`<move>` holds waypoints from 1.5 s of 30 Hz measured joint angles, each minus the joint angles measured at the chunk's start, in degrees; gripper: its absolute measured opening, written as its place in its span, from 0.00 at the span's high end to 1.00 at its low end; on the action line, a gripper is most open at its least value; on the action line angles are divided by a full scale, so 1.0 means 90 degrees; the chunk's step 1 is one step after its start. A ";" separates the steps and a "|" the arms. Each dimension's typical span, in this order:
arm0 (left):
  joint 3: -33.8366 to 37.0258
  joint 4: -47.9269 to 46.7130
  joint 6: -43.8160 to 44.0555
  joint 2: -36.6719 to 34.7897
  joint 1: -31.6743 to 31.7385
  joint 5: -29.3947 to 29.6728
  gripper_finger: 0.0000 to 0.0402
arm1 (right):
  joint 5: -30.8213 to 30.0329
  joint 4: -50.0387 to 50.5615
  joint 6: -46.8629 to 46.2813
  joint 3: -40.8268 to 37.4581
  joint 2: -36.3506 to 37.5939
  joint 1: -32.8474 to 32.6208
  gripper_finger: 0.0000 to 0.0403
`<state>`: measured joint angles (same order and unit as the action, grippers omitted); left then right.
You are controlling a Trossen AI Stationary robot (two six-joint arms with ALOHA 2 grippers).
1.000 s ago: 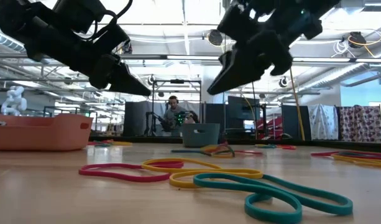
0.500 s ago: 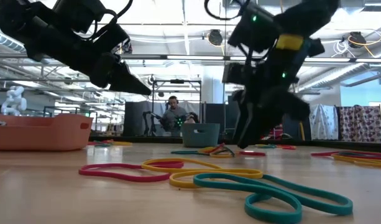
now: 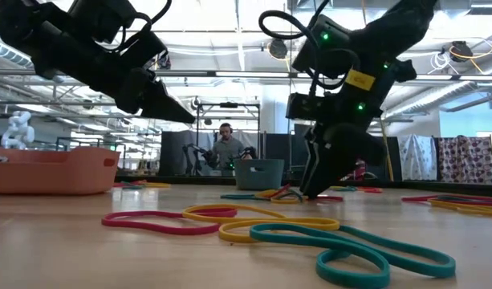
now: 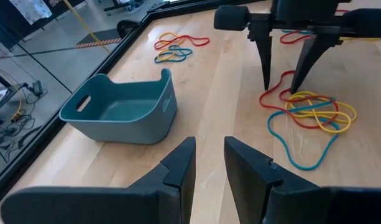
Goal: Sort rubber bands into baskets
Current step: Put the center red rubber band into the blue bin
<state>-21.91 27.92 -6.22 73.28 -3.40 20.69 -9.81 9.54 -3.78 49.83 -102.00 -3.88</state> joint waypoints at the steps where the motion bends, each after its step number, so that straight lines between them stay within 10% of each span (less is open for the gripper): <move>1: 0.0000 -0.0001 0.0003 0.0000 0.0002 0.0000 0.77 | 0.0155 -0.0070 -0.0022 -0.0035 0.0001 0.0052 0.62; 18: 0.0000 -0.0002 0.0155 0.0000 0.0001 0.0000 0.77 | 0.1307 -0.0488 0.0343 -0.0110 0.0003 0.0619 0.98; 45: 0.0002 -0.0168 0.0151 0.0000 0.0000 0.0002 0.77 | 0.1132 -0.1018 0.1385 -0.0122 0.1985 0.0627 1.00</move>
<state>-21.89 26.41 -4.86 73.28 -3.39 20.71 0.38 0.38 8.69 48.73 -84.13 1.76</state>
